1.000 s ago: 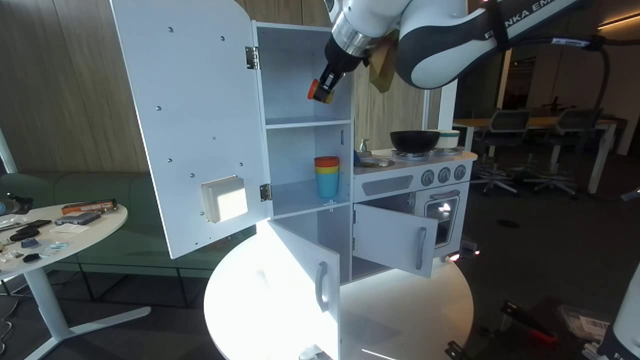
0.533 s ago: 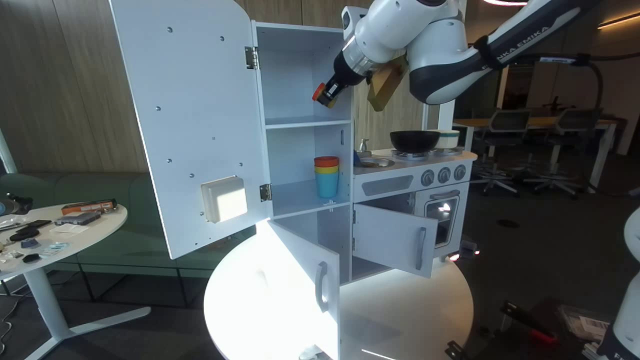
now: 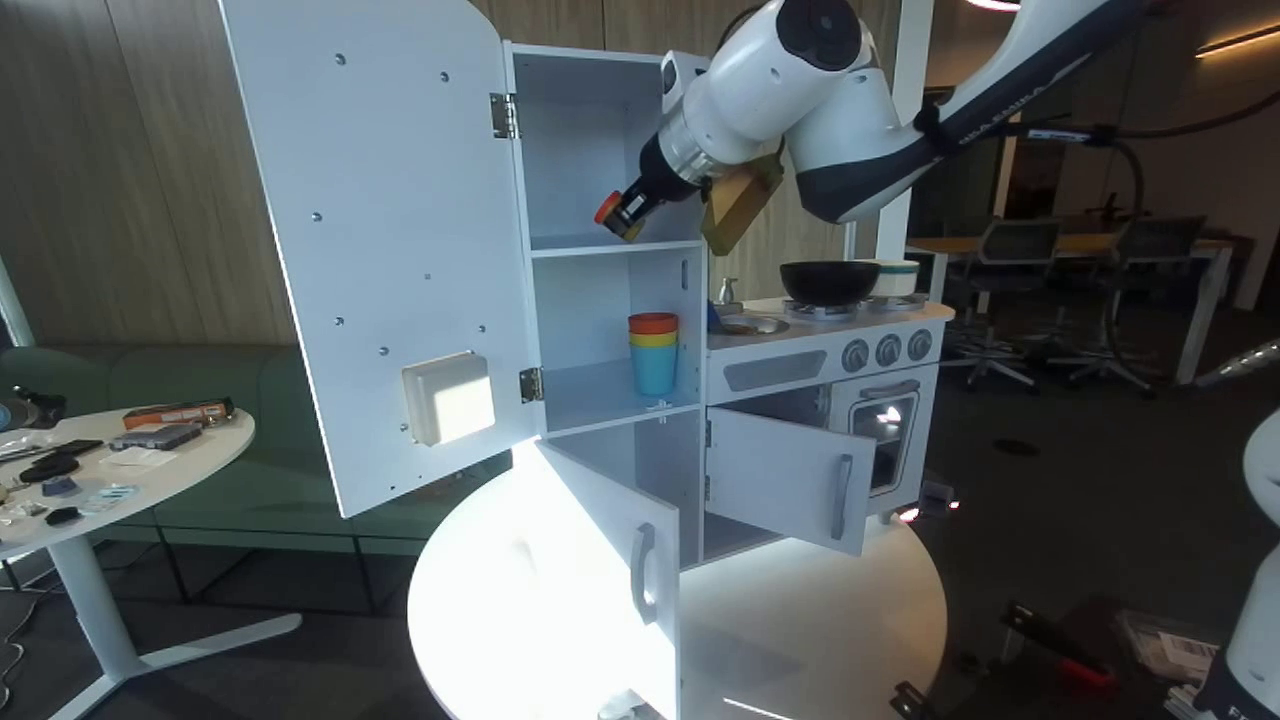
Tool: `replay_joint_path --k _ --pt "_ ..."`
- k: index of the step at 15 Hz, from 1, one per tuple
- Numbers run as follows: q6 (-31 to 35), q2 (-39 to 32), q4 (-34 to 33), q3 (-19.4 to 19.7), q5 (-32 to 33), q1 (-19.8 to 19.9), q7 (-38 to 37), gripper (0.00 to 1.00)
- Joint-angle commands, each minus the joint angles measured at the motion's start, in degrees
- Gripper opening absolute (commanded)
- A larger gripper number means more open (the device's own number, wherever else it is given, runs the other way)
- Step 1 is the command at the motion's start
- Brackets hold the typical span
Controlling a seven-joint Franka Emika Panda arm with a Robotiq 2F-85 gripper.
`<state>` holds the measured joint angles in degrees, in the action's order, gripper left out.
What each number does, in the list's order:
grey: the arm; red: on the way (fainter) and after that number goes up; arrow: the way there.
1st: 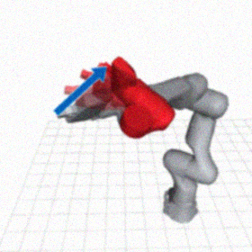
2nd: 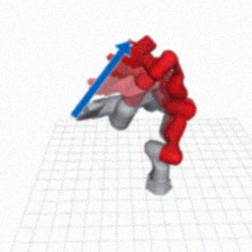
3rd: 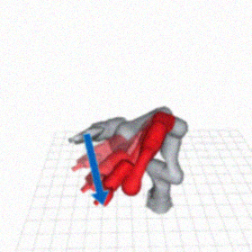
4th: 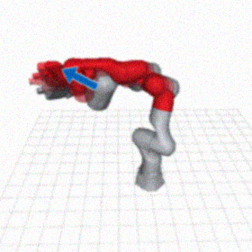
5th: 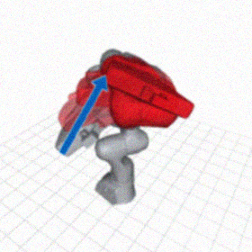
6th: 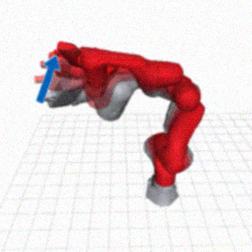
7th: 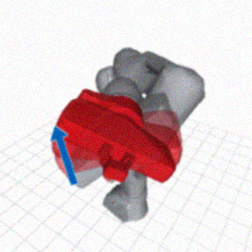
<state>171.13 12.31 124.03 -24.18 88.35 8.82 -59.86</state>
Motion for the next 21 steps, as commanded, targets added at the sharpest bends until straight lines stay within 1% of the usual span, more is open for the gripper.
replay_joint_path --k 1,2,6,7,8,10,11,12,13,17,19,21 --pt "0.3 -3.8 -5.0 -0.5 8.0 0.6 -8.3 0.18" --pt "0.0 -4.4 -5.9 -0.4 10.6 0.5 -10.7 0.18" --pt "-1.1 -6.4 -7.2 0.4 16.3 0.1 -18.4 0.18" --pt "-1.4 -6.5 -7.4 0.4 17.6 0.0 -20.1 0.53" --pt "-1.9 -6.5 -7.6 0.4 19.0 -0.1 -21.8 0.7" --pt "-2.5 -6.5 -7.8 0.4 22.0 -0.2 -25.2 0.82" --pt "-2.7 -6.5 -7.7 0.4 23.2 -0.3 -26.7 0.92" --pt "-2.8 -6.6 -7.6 0.5 24.3 -0.3 -28.1 0.98" --pt "-2.9 -6.6 -7.5 0.5 25.2 -0.3 -29.3 1.0" --pt "-3.2 -5.7 -7.4 0.3 28.3 -0.5 -32.3 1.0" --pt "-2.1 -3.8 -6.7 0.1 27.4 -0.7 -31.3 1.0" --pt "-2.4 -1.6 -6.1 -0.1 27.3 -1.0 -30.5 1.0"
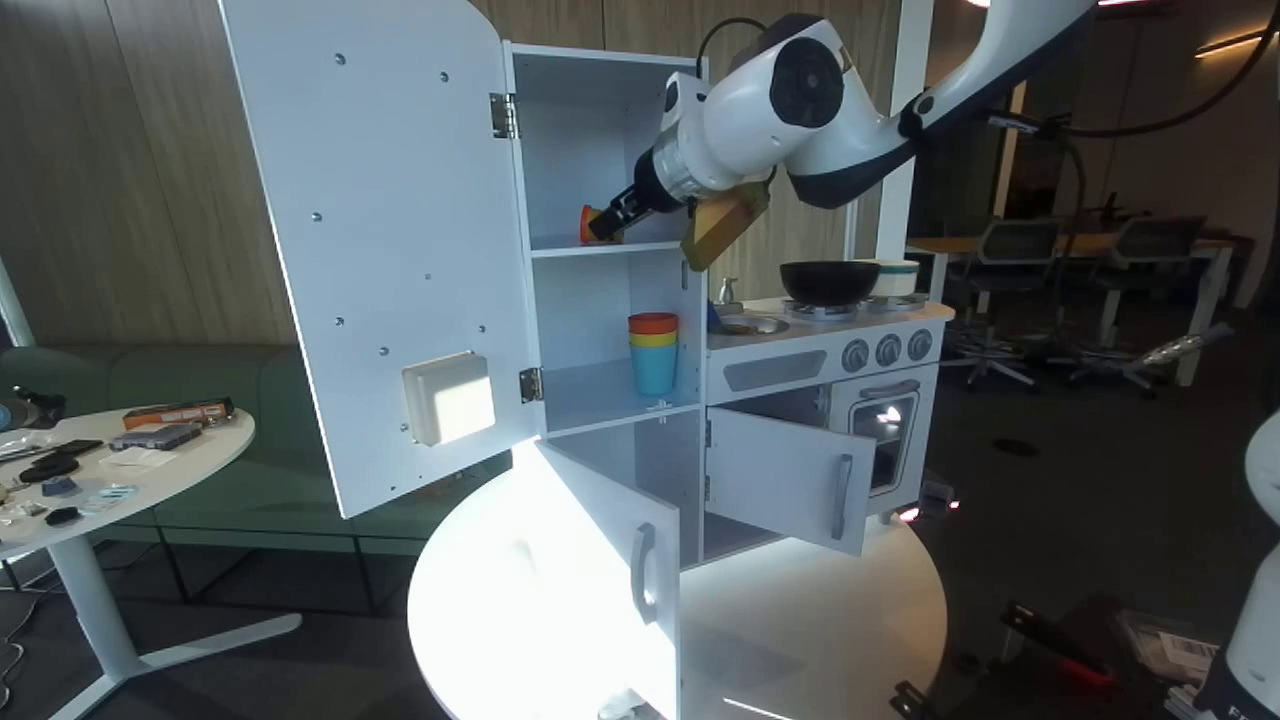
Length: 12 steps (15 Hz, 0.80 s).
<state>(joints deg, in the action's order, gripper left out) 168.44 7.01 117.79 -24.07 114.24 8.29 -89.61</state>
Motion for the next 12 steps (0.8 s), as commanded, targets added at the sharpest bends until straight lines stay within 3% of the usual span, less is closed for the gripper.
replay_joint_path --k 1,9,11,12 --pt "-0.2 4.5 0.4 -0.3 1.0 -0.6 0.2 1.0" --pt "2.5 5.0 2.0 0.0 -3.2 0.0 4.5 1.0" --pt "4.6 6.1 4.9 -0.1 -9.4 0.6 10.2 1.0" --pt "3.2 6.8 8.0 6.9 -15.3 -7.2 16.7 1.0"
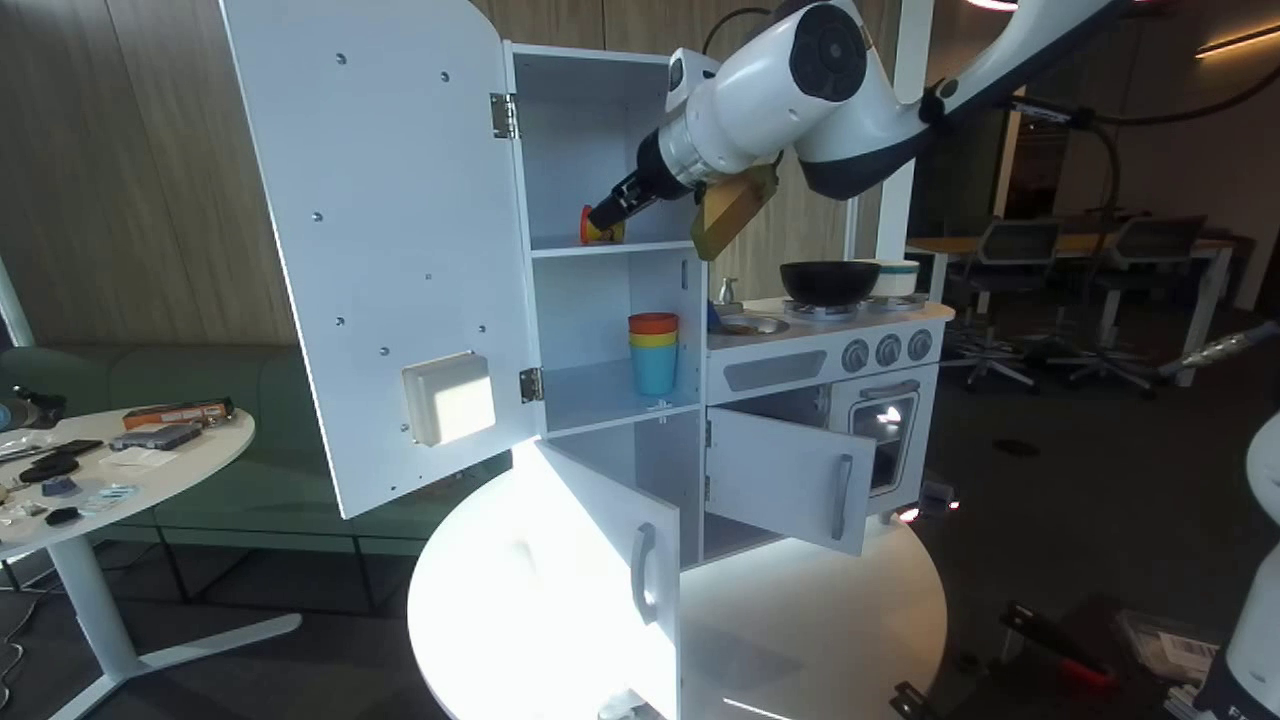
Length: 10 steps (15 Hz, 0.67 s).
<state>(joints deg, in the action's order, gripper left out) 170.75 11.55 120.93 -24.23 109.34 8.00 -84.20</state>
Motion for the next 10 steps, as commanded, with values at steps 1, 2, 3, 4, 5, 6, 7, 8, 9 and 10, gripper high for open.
replay_joint_path --k 1,2,3,4,5,6,7,8,9,10 --pt "0.9 3.7 6.9 7.8 -14.6 -7.8 15.2 1.0" --pt "-0.4 5.7 9.3 8.9 -19.3 -9.8 19.9 1.0" --pt "-1.8 7.2 11.1 9.6 -23.5 -11.7 24.2 1.0" --pt "-3.9 9.2 12.9 10.1 -27.9 -13.5 28.2 1.0" --pt "-5.6 10.8 14.2 10.4 -32.2 -15.2 32.2 1.0" --pt "-8.0 12.8 15.8 10.4 -37.4 -16.9 35.6 1.0" --pt "-10.7 14.6 16.3 10.2 -42.2 -18.6 39.4 1.0" --pt "-13.9 16.9 16.9 9.8 -46.5 -20.0 42.6 1.0" --pt "-17.3 18.8 17.1 9.4 -50.8 -21.2 45.7 1.0" --pt "-21.7 21.3 17.3 8.9 -54.9 -22.0 48.2 1.0"
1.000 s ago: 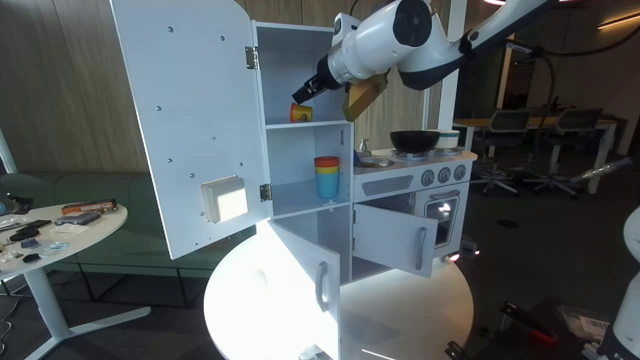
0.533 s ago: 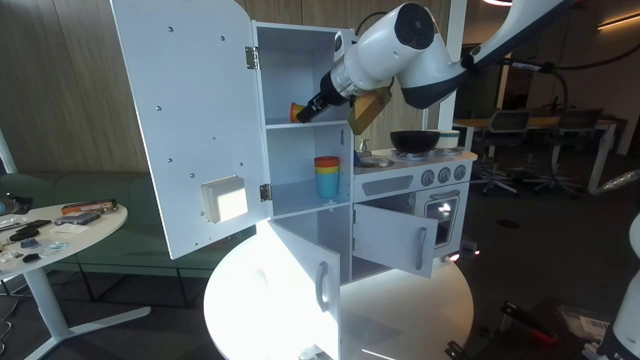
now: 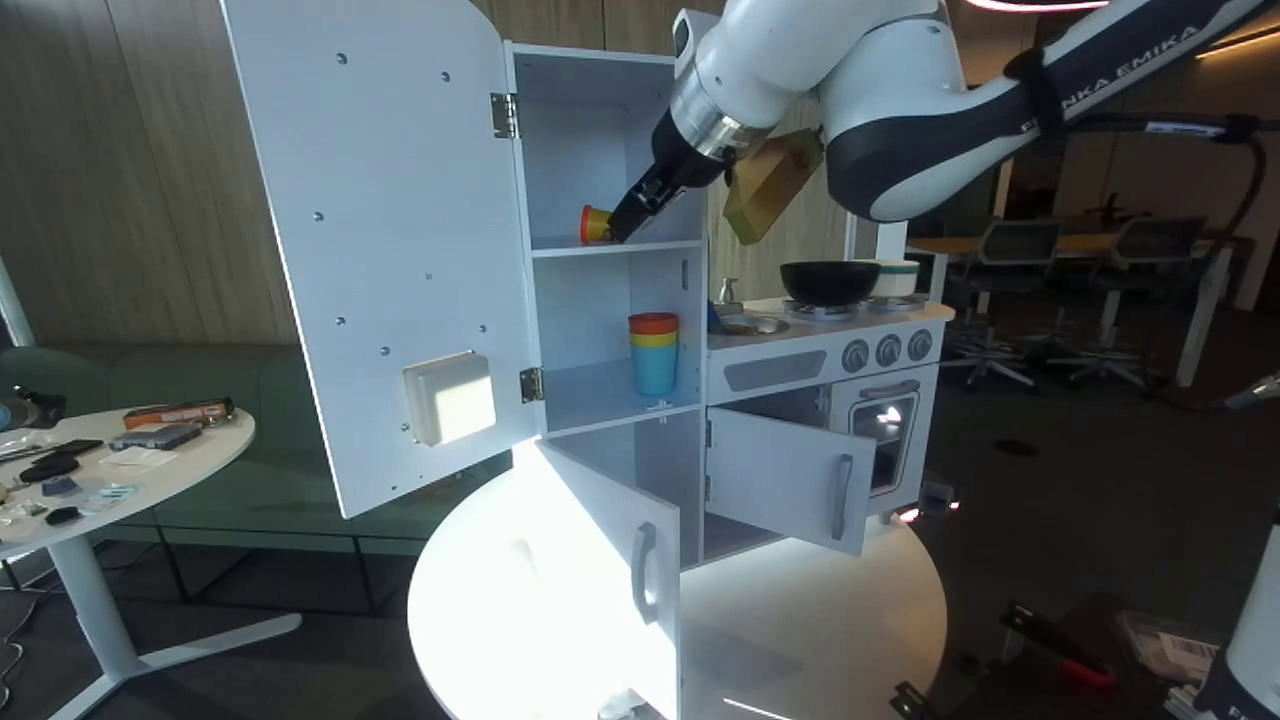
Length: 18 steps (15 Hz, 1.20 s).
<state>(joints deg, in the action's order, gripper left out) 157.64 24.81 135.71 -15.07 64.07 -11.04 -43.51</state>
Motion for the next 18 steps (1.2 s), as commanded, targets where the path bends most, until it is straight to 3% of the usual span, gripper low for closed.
replay_joint_path --k 1,5,8,13,18 --pt "-12.2 9.8 2.2 -0.7 -13.1 -3.5 9.8 1.0" --pt "-24.3 16.3 1.7 -1.3 -24.1 -2.5 15.9 1.0" --pt "-28.5 20.0 3.4 0.0 -30.4 -1.1 19.5 1.0" --pt "-25.7 22.5 8.1 4.1 -35.0 4.0 23.4 1.0" --pt "-19.0 18.5 9.6 9.0 -37.5 10.0 27.4 1.0"
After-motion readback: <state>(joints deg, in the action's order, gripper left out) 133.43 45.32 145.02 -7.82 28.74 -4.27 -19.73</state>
